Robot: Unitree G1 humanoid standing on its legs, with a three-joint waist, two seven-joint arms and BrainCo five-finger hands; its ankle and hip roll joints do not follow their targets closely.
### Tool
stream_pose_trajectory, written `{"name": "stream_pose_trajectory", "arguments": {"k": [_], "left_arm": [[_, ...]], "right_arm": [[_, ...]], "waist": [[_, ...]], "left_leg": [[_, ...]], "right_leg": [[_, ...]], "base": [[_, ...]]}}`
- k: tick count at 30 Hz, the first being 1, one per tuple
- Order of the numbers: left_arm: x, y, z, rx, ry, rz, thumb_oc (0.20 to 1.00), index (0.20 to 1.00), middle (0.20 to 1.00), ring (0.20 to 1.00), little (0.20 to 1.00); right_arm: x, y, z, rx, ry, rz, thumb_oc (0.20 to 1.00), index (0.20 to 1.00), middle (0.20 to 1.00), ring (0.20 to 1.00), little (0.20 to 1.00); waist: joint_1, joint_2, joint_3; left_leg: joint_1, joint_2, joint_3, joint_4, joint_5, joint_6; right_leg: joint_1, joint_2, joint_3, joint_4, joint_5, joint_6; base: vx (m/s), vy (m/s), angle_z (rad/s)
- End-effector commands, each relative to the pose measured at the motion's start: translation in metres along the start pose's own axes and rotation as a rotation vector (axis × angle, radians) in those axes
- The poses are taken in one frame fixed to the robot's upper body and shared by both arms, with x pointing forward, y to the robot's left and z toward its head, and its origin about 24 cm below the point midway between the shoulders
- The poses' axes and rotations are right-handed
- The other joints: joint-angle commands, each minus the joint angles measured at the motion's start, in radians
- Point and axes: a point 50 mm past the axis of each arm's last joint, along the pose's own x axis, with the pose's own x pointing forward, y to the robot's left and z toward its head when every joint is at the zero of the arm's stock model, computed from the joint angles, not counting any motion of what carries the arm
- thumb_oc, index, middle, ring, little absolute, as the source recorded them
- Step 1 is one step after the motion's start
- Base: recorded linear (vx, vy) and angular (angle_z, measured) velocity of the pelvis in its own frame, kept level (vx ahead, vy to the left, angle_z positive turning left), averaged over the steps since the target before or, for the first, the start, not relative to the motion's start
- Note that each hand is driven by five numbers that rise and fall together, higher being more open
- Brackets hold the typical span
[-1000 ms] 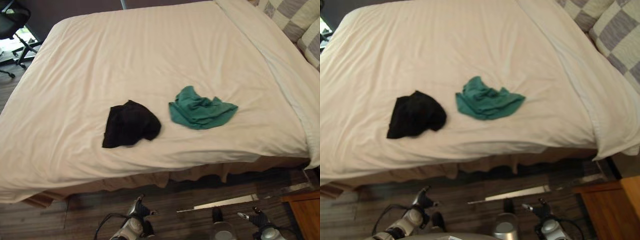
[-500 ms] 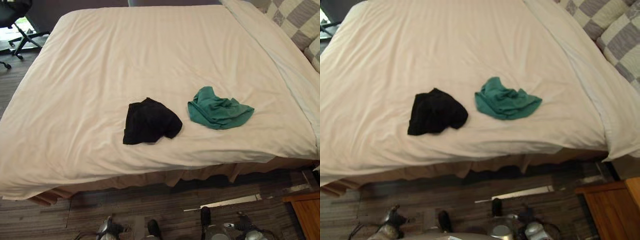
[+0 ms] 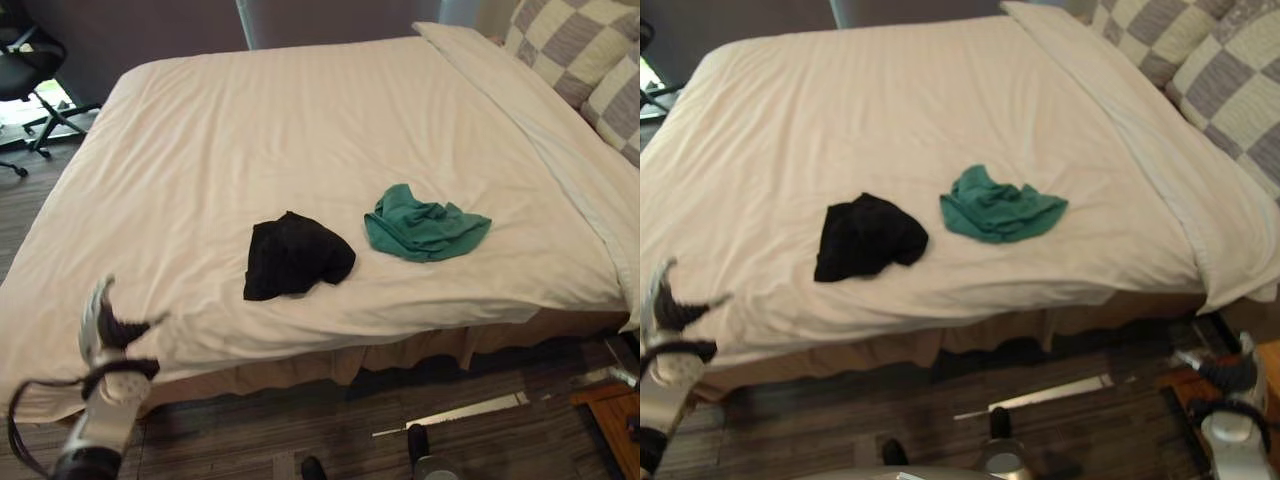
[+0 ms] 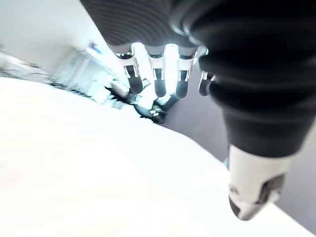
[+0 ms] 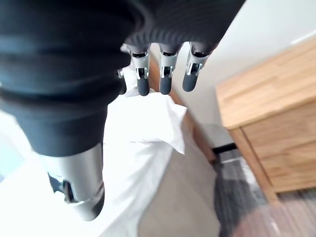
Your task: Tidy up the quilt and then pick up the clothes from the bed and put them into the laundry hamper.
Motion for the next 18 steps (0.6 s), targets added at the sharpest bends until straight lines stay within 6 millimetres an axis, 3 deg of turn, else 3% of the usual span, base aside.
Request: {"name": "stream_pose_trajectory", "arguments": {"k": [1, 3, 4, 5, 11, 13, 14, 16, 18], "left_arm": [[0.022, 0.022, 0.046, 0.057, -0.224, 0.092, 1.000, 1.000, 1.000, 1.000, 1.000], [0.021, 0.017, 0.066, 0.038, -0.311, 0.061, 1.000, 1.000, 1.000, 1.000, 1.000], [0.021, 0.017, 0.067, 0.038, -0.311, 0.062, 1.000, 1.000, 1.000, 1.000, 1.000], [0.019, 0.011, 0.083, 0.045, -0.387, 0.020, 1.000, 1.000, 1.000, 1.000, 1.000], [0.017, -0.005, 0.100, 0.091, -0.461, -0.072, 1.000, 1.000, 1.000, 1.000, 1.000], [0.017, -0.006, 0.099, 0.110, -0.464, -0.076, 1.000, 1.000, 1.000, 1.000, 1.000], [0.077, 0.069, 0.126, 0.236, -0.420, 0.079, 1.000, 1.000, 1.000, 1.000, 1.000], [0.079, 0.006, 0.132, 0.244, -0.393, 0.001, 1.000, 1.000, 1.000, 1.000, 1.000], [0.084, 0.009, 0.145, 0.252, -0.415, 0.032, 1.000, 1.000, 1.000, 1.000, 1.000]], "right_arm": [[0.021, -0.017, 0.070, -0.007, -0.308, -0.128, 1.000, 1.000, 1.000, 1.000, 1.000], [0.019, -0.021, 0.098, -0.048, -0.437, -0.145, 1.000, 1.000, 1.000, 1.000, 1.000], [0.019, -0.022, 0.098, -0.048, -0.437, -0.145, 1.000, 1.000, 1.000, 1.000, 1.000], [0.016, -0.026, 0.127, -0.084, -0.568, -0.158, 1.000, 1.000, 1.000, 1.000, 1.000], [-0.011, -0.026, 0.201, -0.063, -0.915, -0.173, 1.000, 1.000, 1.000, 1.000, 1.000], [-0.015, -0.027, 0.208, -0.065, -0.953, -0.179, 1.000, 1.000, 1.000, 1.000, 1.000], [-0.022, -0.028, 0.246, -0.070, -1.107, -0.102, 1.000, 1.000, 1.000, 1.000, 1.000], [-0.042, -0.011, 0.257, 0.027, -1.195, -0.076, 1.000, 1.000, 1.000, 1.000, 1.000], [-0.050, -0.016, 0.266, 0.034, -1.268, -0.097, 1.000, 1.000, 1.000, 1.000, 1.000]], "waist": [[0.000, -0.049, 0.045], [0.000, -0.049, 0.049], [0.000, -0.049, 0.047], [-0.002, -0.046, 0.056], [-0.005, -0.032, 0.127], [-0.005, -0.029, 0.135], [-0.048, -0.013, 0.130], [-0.090, -0.013, 0.150], [-0.100, -0.010, 0.168]], "left_leg": [[0.076, 0.032, 0.025, 0.003, -0.083, -0.046], [0.068, 0.037, 0.027, 0.003, -0.080, -0.048], [0.063, 0.038, 0.028, 0.003, -0.075, -0.048], [0.057, 0.041, 0.030, 0.003, -0.074, -0.051], [-0.034, 0.044, 0.035, 0.003, -0.040, -0.056], [-0.050, 0.045, 0.036, 0.003, -0.039, -0.059], [-0.062, 0.054, 0.070, 0.003, -0.024, -0.067], [-0.100, 0.059, 0.107, 0.003, -0.015, -0.070], [-0.128, 0.061, 0.110, 0.003, -0.008, -0.070]], "right_leg": [[0.035, -0.048, 0.014, 0.000, -0.072, 0.069], [0.027, -0.045, 0.016, 0.000, -0.075, 0.068], [0.021, -0.044, 0.017, 0.000, -0.070, 0.066], [0.015, -0.043, 0.020, 0.000, -0.075, 0.069], [-0.091, -0.037, 0.047, 0.000, -0.044, 0.068], [-0.107, -0.035, 0.050, 0.000, -0.043, 0.069], [-0.143, -0.033, 0.073, 0.000, -0.026, 0.074], [-0.203, -0.023, 0.098, 0.007, -0.009, 0.075], [-0.236, -0.023, 0.101, 0.010, -0.002, 0.077]], "base": [[-0.02, -0.081, -0.06], [-0.03, -0.068, -0.03], [-0.03, -0.073, 0.01], [-0.06, -0.070, 0.01], [-0.14, -0.067, -0.09], [-0.04, -0.017, -0.04], [-0.02, 0.036, 0.01], [-0.07, 0.001, -0.24], [-0.10, -0.047, -0.55]]}}
